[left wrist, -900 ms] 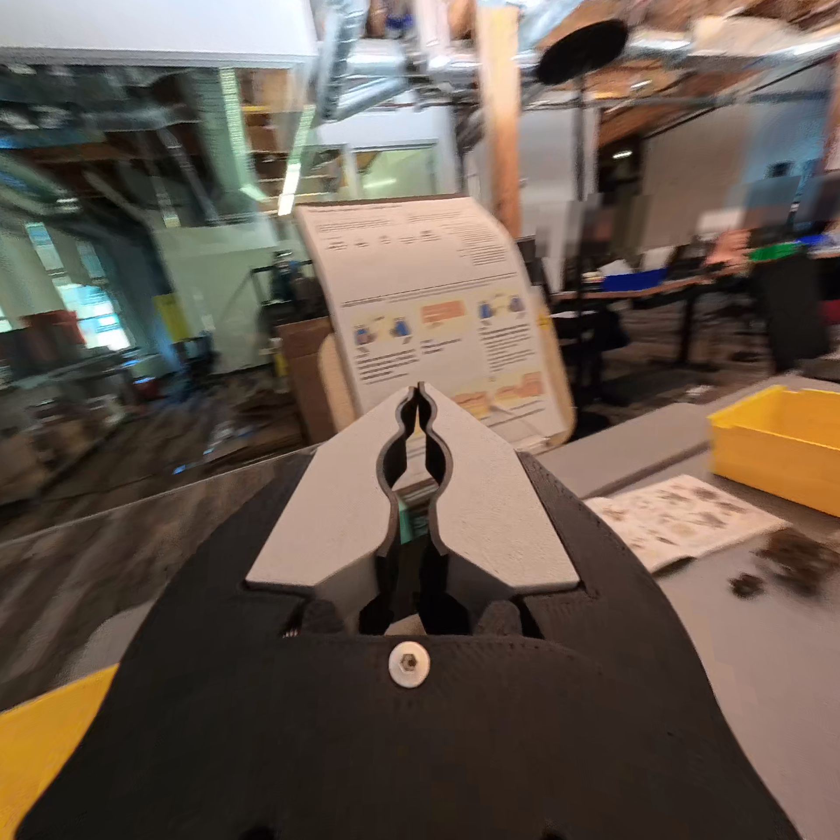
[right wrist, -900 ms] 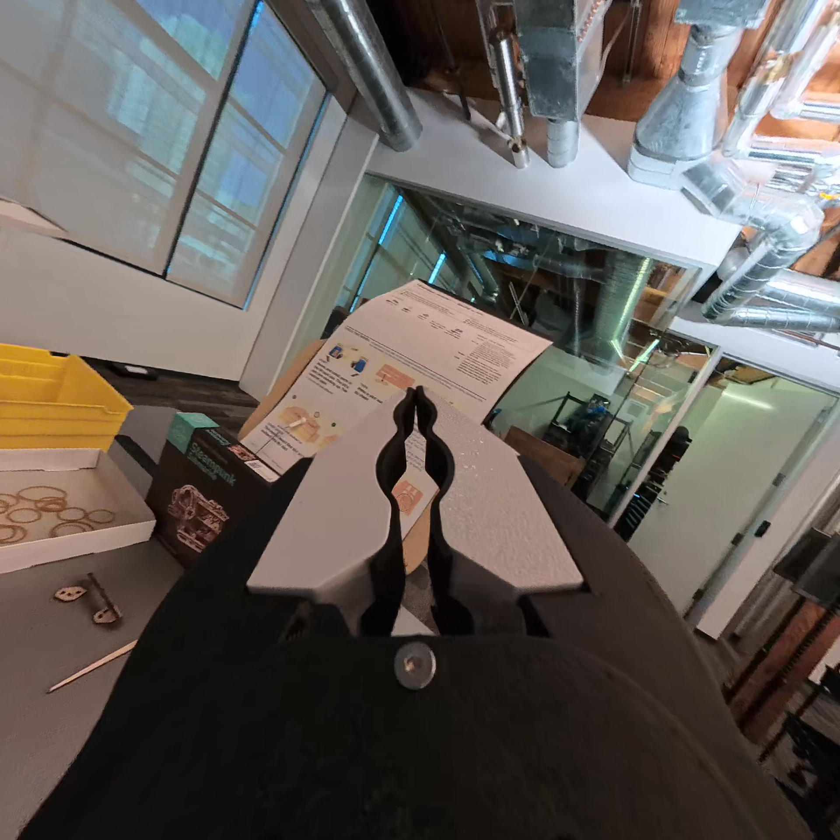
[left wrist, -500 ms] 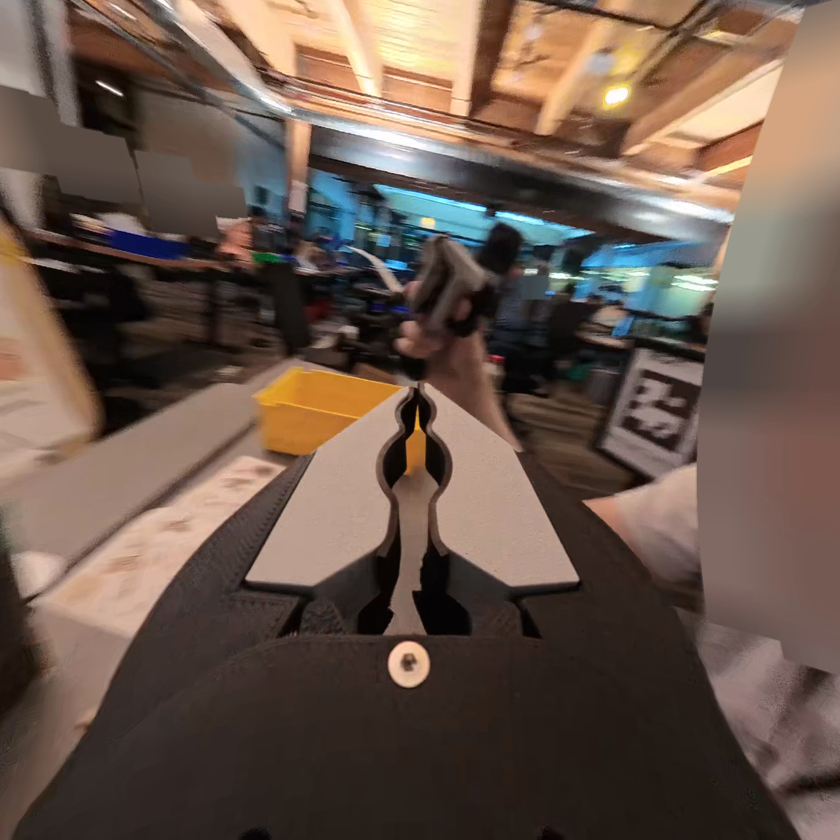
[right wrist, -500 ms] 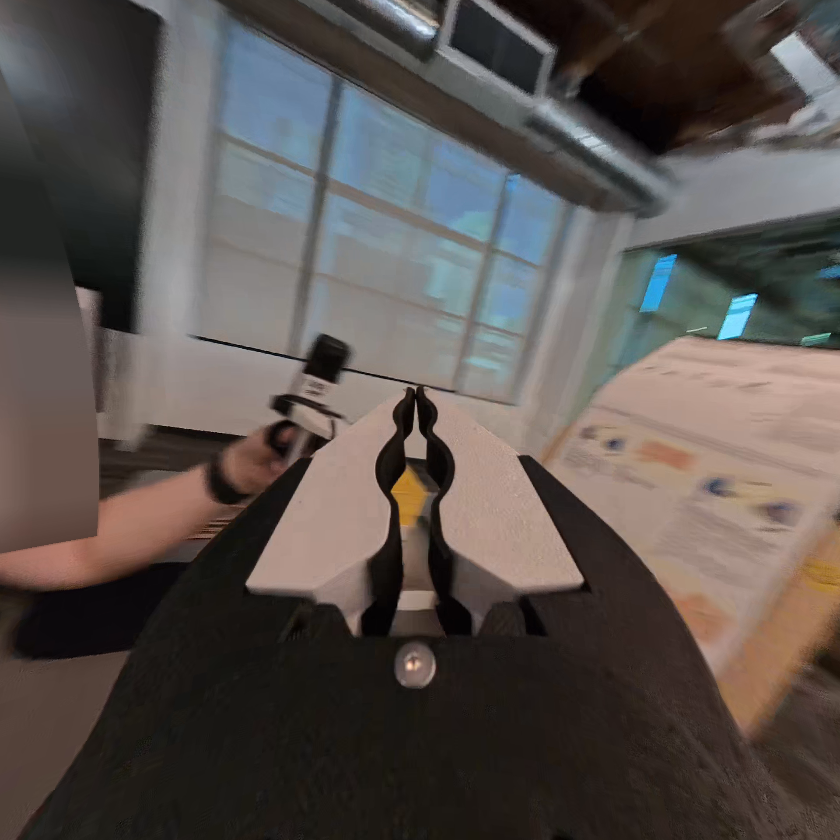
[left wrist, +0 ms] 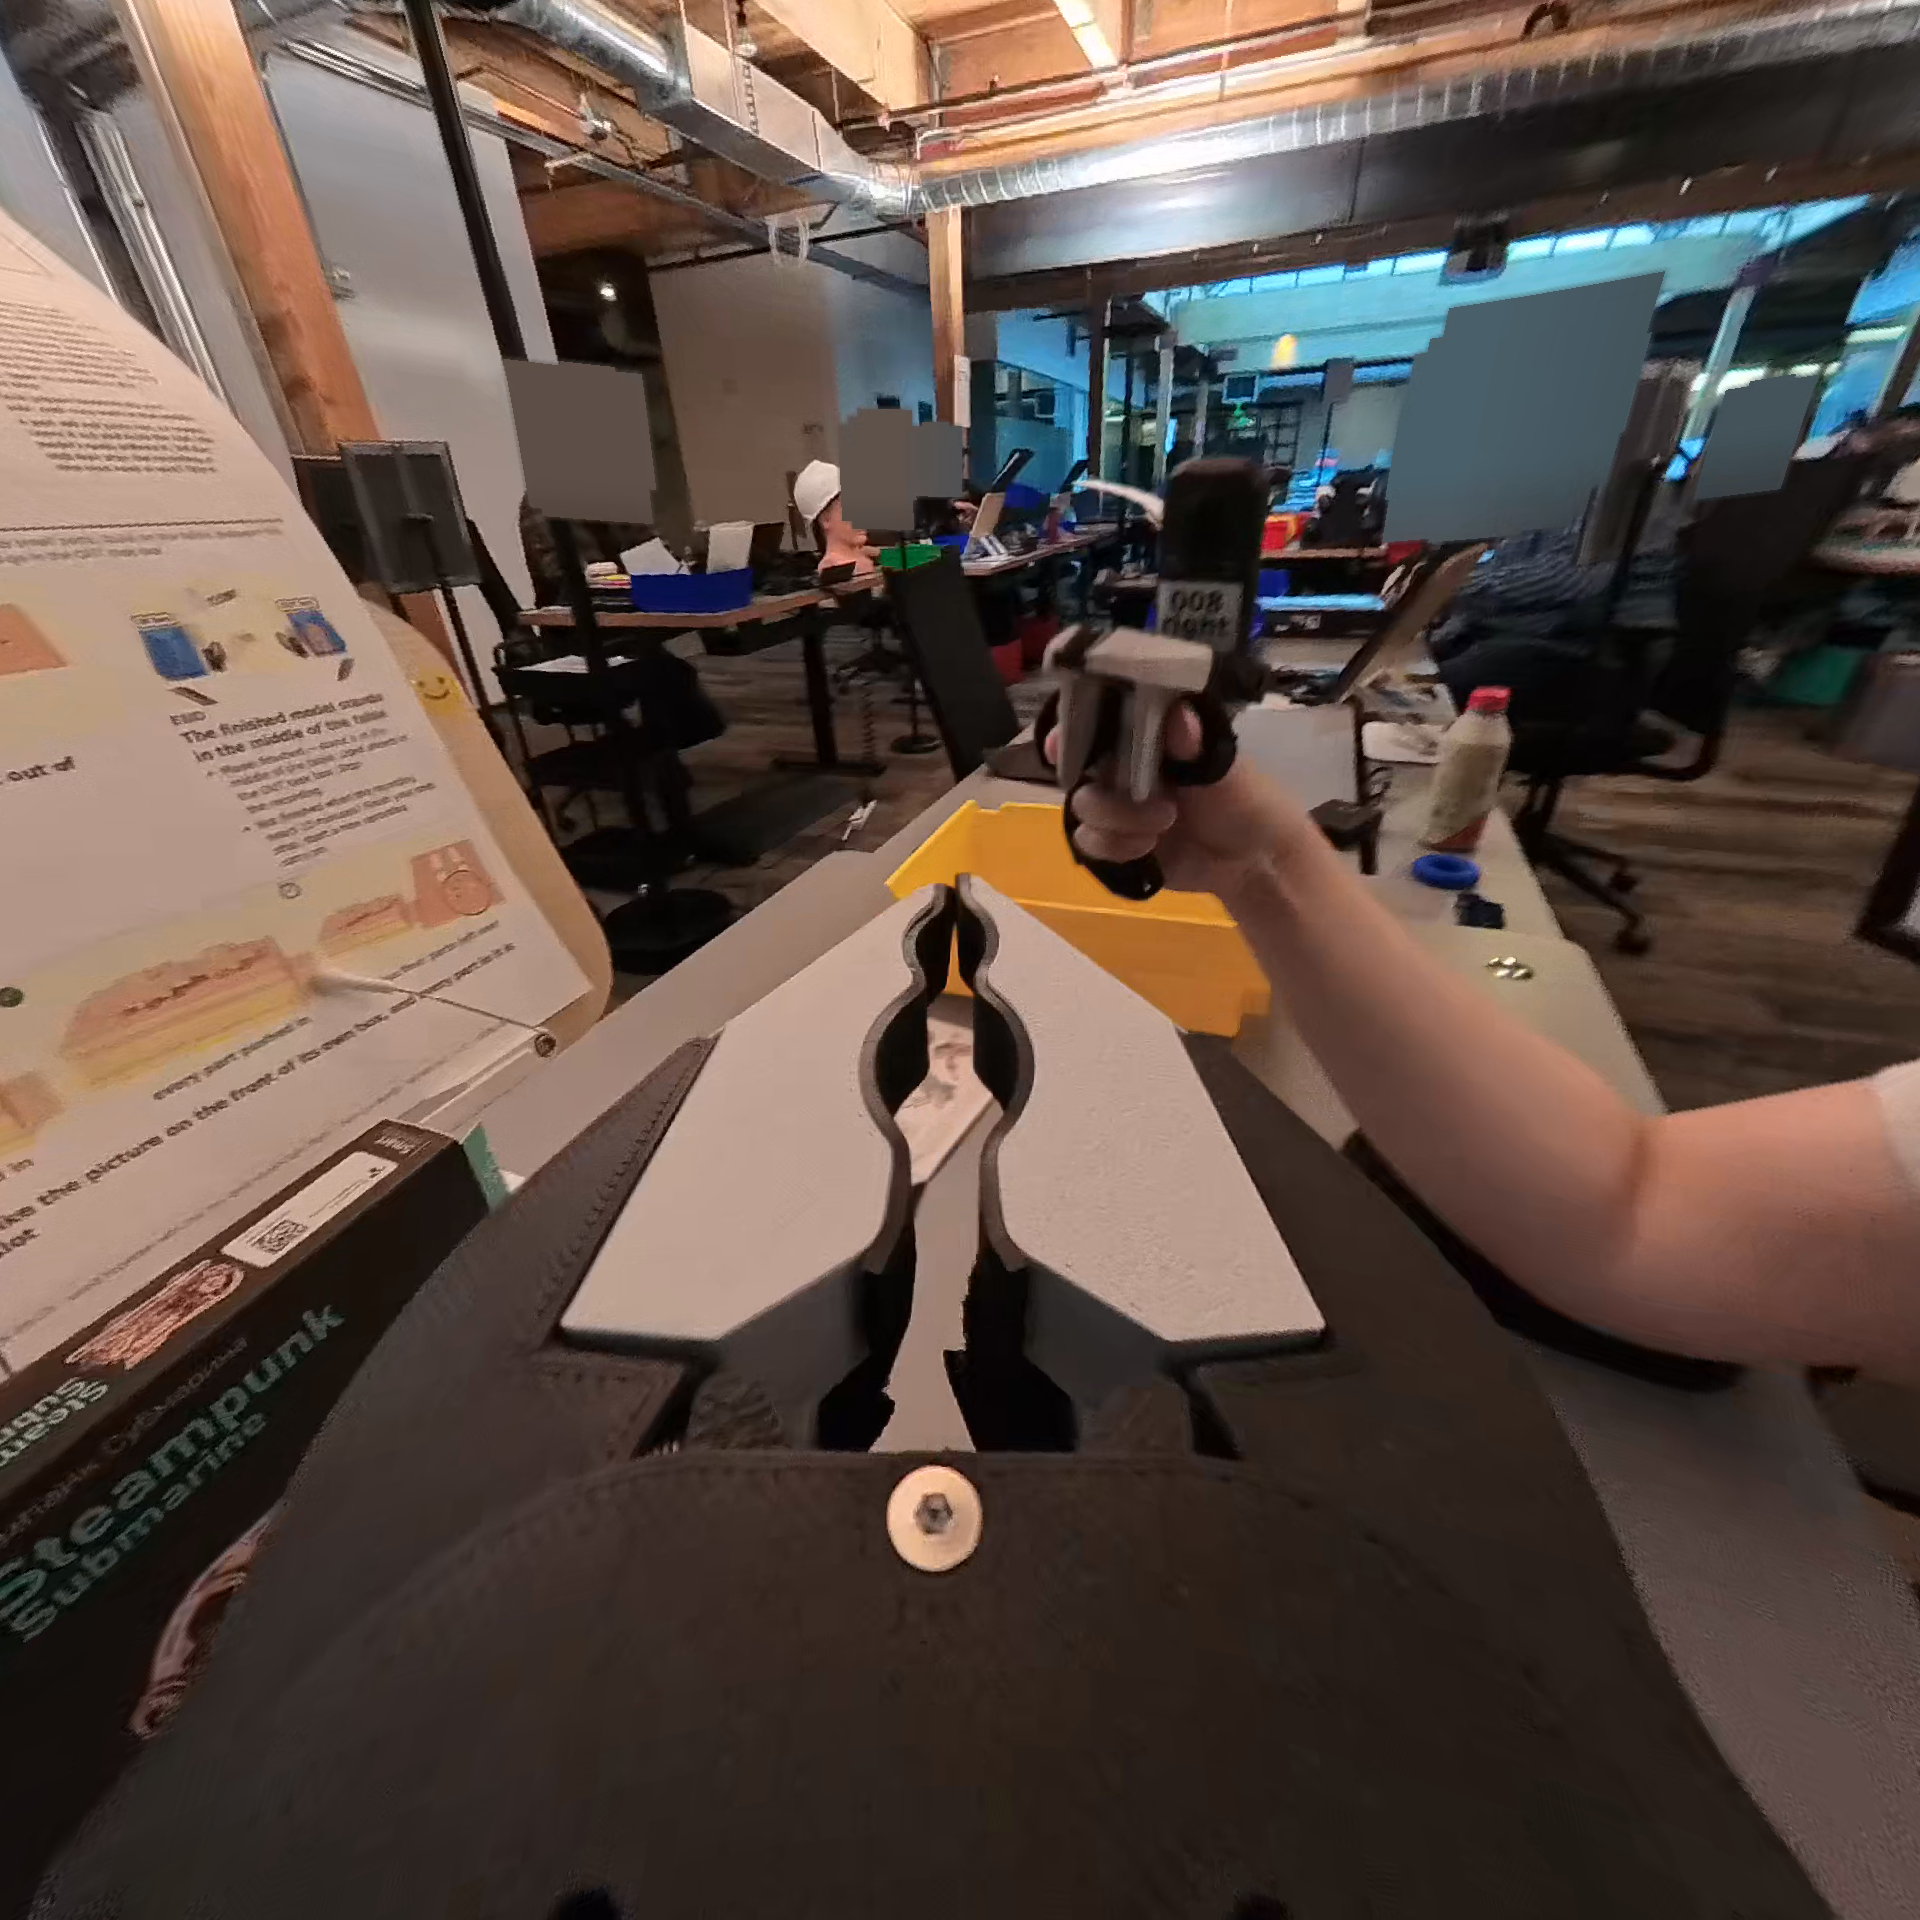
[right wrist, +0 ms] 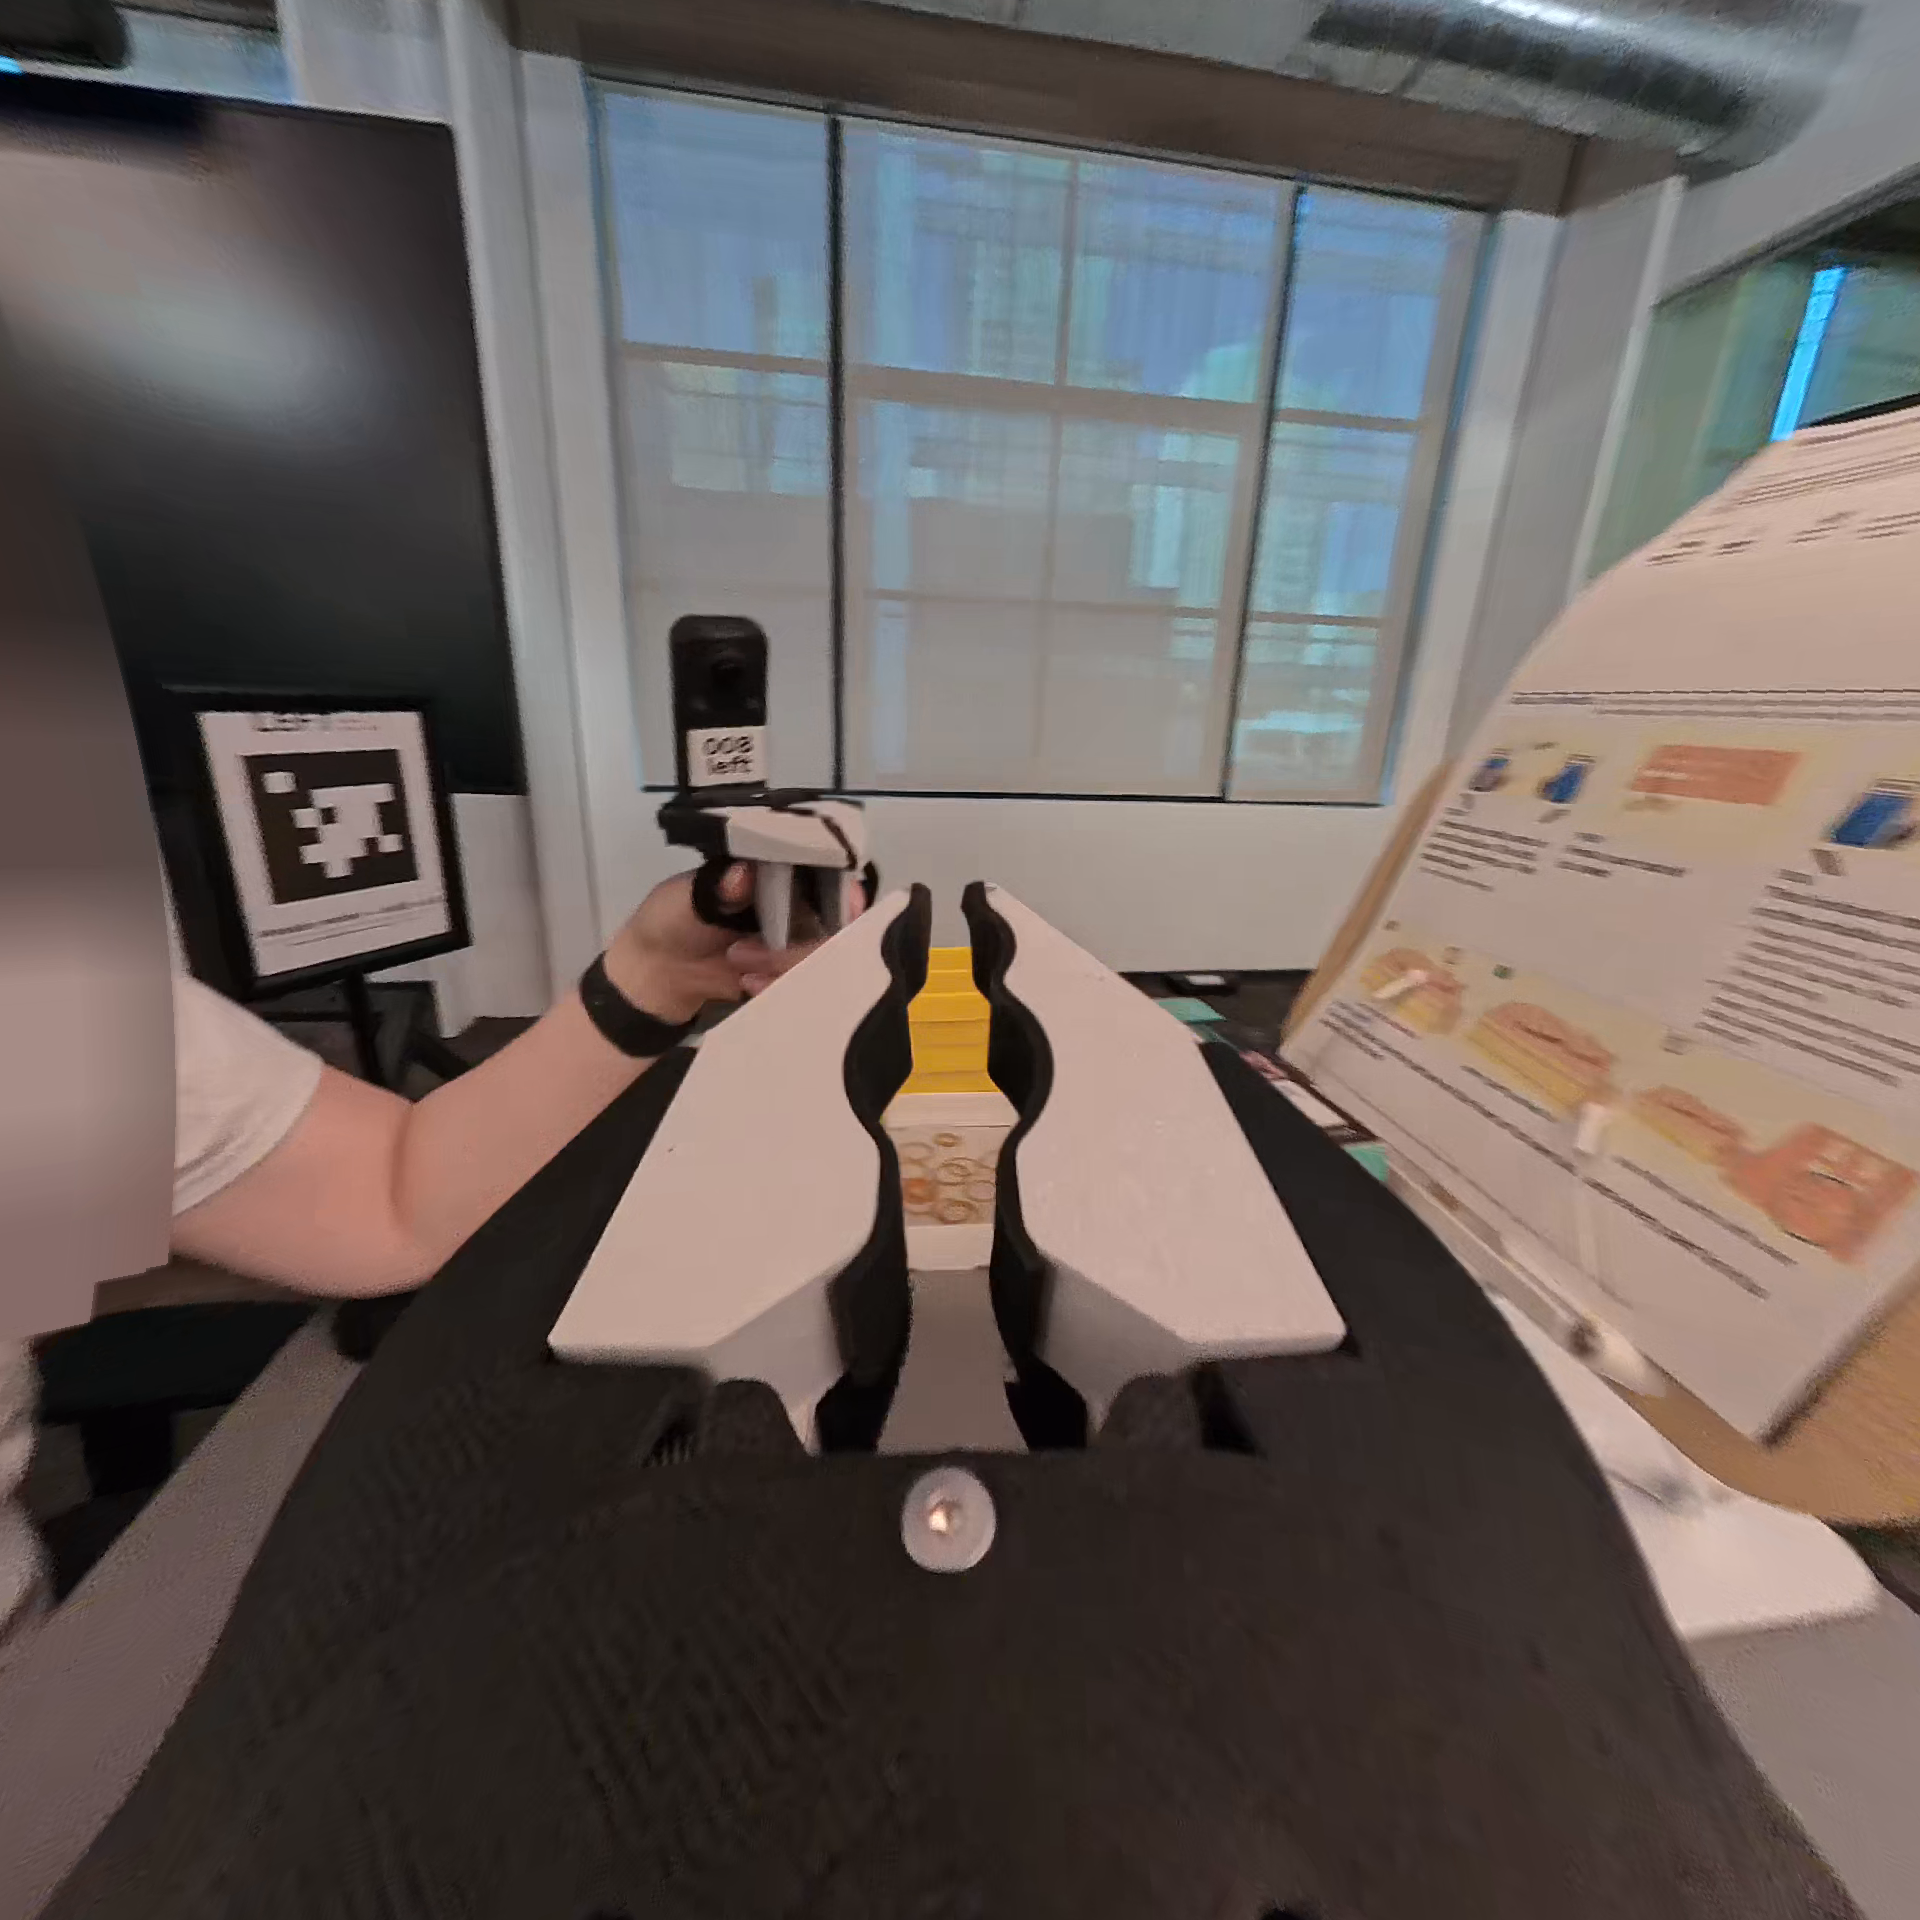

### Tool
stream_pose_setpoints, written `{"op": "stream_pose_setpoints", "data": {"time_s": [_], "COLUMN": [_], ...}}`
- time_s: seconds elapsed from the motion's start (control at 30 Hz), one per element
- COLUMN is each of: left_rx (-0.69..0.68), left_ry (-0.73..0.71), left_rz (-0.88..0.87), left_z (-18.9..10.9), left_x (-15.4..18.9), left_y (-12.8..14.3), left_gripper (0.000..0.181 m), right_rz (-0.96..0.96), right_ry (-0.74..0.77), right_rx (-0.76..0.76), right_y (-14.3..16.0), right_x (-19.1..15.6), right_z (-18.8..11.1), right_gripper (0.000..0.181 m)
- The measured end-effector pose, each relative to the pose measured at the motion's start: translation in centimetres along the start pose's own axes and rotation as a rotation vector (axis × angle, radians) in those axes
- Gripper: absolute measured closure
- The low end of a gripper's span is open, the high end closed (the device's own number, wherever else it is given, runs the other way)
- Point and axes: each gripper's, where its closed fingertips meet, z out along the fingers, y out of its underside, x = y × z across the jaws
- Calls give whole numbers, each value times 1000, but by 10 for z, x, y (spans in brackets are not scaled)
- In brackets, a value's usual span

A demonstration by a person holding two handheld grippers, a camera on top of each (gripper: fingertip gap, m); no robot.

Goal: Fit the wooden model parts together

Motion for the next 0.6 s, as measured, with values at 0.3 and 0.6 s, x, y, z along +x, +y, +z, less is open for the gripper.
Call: {"op": "stream_pose_setpoints", "data": {"time_s": [0.3,0.6], "left_rx": [125,66], "left_ry": [-80,-58], "left_rz": [-58,-43], "left_z": [5,10], "left_x": [-40,-33], "left_y": [9,11], "left_gripper": [181,166], "right_rz": [-81,-192], "right_ry": [259,431], "right_rx": [-93,-585], "right_y": [11,98], "right_x": [41,83], "right_z": [-12,-25], "right_gripper": [171,133]}}
